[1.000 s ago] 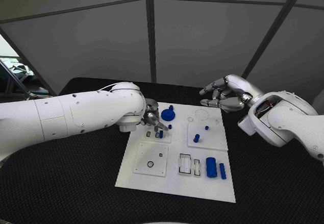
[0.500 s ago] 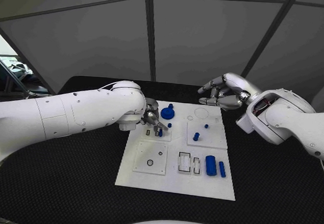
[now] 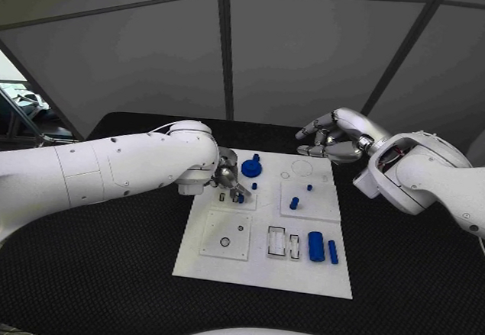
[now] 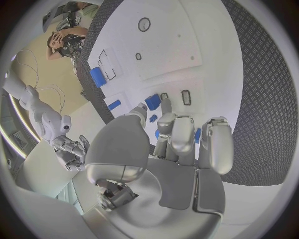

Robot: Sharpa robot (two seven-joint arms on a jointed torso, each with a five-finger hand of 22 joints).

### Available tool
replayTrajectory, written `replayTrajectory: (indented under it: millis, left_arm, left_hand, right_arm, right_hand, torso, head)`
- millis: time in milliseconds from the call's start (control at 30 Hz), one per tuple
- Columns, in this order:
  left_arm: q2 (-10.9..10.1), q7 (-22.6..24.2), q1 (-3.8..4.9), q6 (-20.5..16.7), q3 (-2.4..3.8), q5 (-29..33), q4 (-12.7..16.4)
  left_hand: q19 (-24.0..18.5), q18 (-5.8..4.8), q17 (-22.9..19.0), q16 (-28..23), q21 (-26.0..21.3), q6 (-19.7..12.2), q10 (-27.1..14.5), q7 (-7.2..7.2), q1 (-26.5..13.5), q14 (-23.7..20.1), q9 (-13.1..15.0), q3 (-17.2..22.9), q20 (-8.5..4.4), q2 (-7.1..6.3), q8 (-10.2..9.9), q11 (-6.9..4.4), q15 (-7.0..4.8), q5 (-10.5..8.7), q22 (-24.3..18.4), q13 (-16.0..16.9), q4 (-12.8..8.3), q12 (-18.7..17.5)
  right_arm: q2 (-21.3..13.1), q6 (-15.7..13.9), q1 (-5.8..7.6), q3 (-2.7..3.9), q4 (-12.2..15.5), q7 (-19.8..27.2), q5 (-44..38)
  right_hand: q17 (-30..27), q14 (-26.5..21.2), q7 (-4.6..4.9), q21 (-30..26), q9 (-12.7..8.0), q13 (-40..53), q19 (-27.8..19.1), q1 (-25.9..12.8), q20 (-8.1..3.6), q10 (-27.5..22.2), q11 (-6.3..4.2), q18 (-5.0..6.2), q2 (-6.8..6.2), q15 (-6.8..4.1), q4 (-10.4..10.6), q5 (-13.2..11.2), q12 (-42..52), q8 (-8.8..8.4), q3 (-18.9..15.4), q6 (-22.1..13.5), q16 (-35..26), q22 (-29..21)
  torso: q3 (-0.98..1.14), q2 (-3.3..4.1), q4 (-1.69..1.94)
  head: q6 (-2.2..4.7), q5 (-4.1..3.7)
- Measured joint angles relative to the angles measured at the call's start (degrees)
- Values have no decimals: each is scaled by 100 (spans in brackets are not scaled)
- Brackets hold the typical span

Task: Assemble the parts on the task board

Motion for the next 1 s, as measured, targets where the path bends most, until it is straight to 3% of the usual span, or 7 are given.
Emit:
replayTrajectory:
  millis: [200, 300, 467, 600, 733, 900, 1000]
  left_arm:
    - [5, 15, -2, 12, -3, 10, -2]
    - [8, 26, -2, 11, -3, 27, -8]
    - [26, 56, -1, 7, -1, 88, -12]
    - [37, 77, 6, 7, 5, 159, -13]
    - [37, 94, 13, 7, 8, 218, -18]
    - [8, 101, 10, 6, 4, 277, -9]
    - [-27, 101, 0, -7, -3, 312, 17]
  left_hand:
    - [0, 0, 1, 0, 0, 0, 0, 0, 114, 0, 35, 114, 0, 114, 21, 0, 0, 0, 0, 0, -45, 0]
    - [0, 0, 5, 0, 0, 0, 0, 0, 232, 0, 59, 185, 0, 232, 21, 0, 0, 0, 0, 0, -105, 0]
    - [0, 0, 5, 0, 0, -52, -14, -51, 551, 0, 92, 436, 0, 421, 21, -15, 0, 0, -1, -2, -309, 0]
    - [0, 0, 8, -23, 0, -145, -33, -39, 815, 21, 104, 824, 0, 487, -1, -32, -21, -8, -1, -34, -504, -31]
    - [0, 0, 14, -23, 0, -176, -71, -9, 936, 22, 100, 1353, 0, 421, -78, -29, -19, -30, -1, -76, -635, -97]
    - [0, 0, 22, -23, 0, -198, -91, 12, 1031, 24, 235, 1774, 0, 321, -93, -9, -15, -21, -1, -130, -408, -179]
    - [0, 0, 32, -23, 0, -247, -88, 22, 794, 25, 414, 2183, 0, 112, 59, -13, -14, 17, -1, -163, -396, -207]
  right_arm:
    - [9, 16, 0, 0, -12, -10, -11]
    - [17, 28, 0, 0, -22, -13, -14]
    - [42, 50, 0, 0, -45, -16, -18]
    - [62, 72, 0, 0, -59, -19, -21]
    - [73, 95, 0, 0, -77, -25, -23]
    - [94, 121, 0, 0, -109, -34, -27]
    - [116, 137, 0, 0, -134, -39, -29]
  right_hand:
    - [0, 0, 0, 0, 0, 0, 0, 0, 0, 0, 0, 0, 0, 0, 0, 0, 0, 0, 0, 0, 0, 0]
    - [0, 0, 0, 0, 0, 1, 0, 0, 0, 0, 0, 0, 0, 0, 0, 0, 0, 0, 0, 0, 0, 0]
    - [0, 0, 0, 0, 0, 1, 20, 0, -20, 0, 0, 0, 0, 0, 0, 0, 0, 0, 0, 0, 0, 0]
    - [0, 0, 0, 0, 0, 1, 20, 0, -21, 0, 0, 0, 0, 0, 0, 0, 0, 0, 0, 0, 0, 1]
    - [0, 0, 0, 0, 0, 1, 20, 0, -20, 0, 0, 0, 0, 0, 0, 0, 0, 0, 0, 0, 0, 1]
    - [0, 0, 0, 0, 0, -10, 20, 0, -20, 0, 0, 0, 0, 0, 0, 0, 0, 0, 0, 0, 0, -16]
    - [1, 0, 0, 0, 0, -10, 20, 0, -20, 0, 0, 0, 0, 0, 4, 0, 0, -1, 4, 0, 0, -17]
  torso:
    - [-1, -6, 0]
    - [-1, -6, 0]
    - [-1, -6, 0]
    - [-1, -6, 0]
    - [-1, -6, 0]
    - [-2, -6, 0]
    - [-2, -6, 1]
  head:
    - [-9, 1]
    - [-10, 1]
    - [-18, 7]
    - [-27, 9]
    - [-32, 10]
    - [-35, 8]
    - [-31, 35]
